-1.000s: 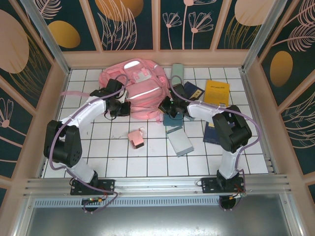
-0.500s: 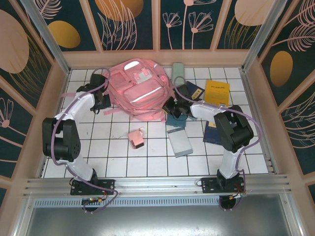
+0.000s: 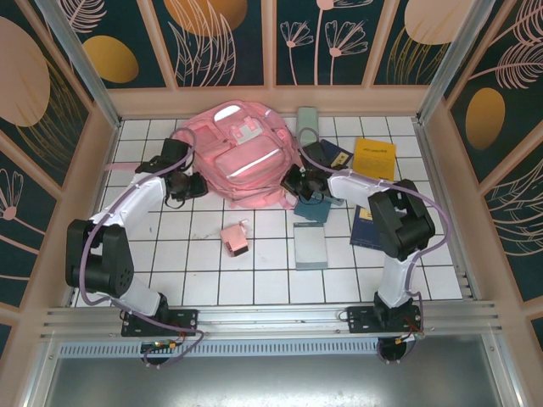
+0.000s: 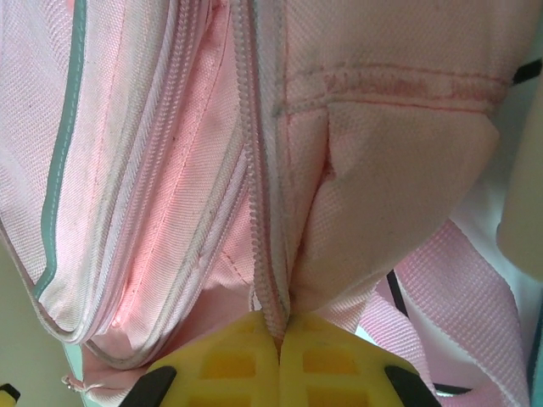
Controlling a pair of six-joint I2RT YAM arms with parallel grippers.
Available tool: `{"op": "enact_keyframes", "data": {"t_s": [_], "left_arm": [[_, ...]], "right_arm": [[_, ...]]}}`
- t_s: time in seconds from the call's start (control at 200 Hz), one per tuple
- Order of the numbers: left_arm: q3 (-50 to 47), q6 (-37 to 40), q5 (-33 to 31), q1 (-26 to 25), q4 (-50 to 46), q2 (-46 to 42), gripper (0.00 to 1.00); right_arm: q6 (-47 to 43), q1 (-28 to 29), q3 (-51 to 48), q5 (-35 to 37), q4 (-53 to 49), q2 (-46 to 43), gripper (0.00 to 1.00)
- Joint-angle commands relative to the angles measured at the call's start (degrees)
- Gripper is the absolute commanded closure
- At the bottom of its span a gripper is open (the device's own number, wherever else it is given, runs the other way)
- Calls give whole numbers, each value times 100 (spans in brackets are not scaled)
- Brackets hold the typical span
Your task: Pack books, pencil case, and school supplies into a backpack
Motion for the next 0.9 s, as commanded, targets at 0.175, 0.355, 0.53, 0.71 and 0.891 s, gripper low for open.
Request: {"op": "enact_keyframes", "data": {"t_s": [0.175, 0.355, 0.53, 0.71, 0.891], "left_arm": [[-236, -551, 665, -527, 748, 58, 64], [-420, -871, 878, -685, 1167, 188, 61], [-579, -1025, 847, -701, 1500, 330, 55], [-510, -1172, 907, -713, 1878, 706, 56], [-440, -1270, 887, -701, 2019, 1031, 60]], "right_arm": [[-1253, -542, 838, 311, -455, 419, 90], [-1060, -460, 448, 180, -244, -61, 53], [-1060, 5, -56, 731, -251, -767, 45], [-706, 494, -554, 289, 248, -963, 45], [-279, 907, -580, -145, 770, -653, 45]]}}
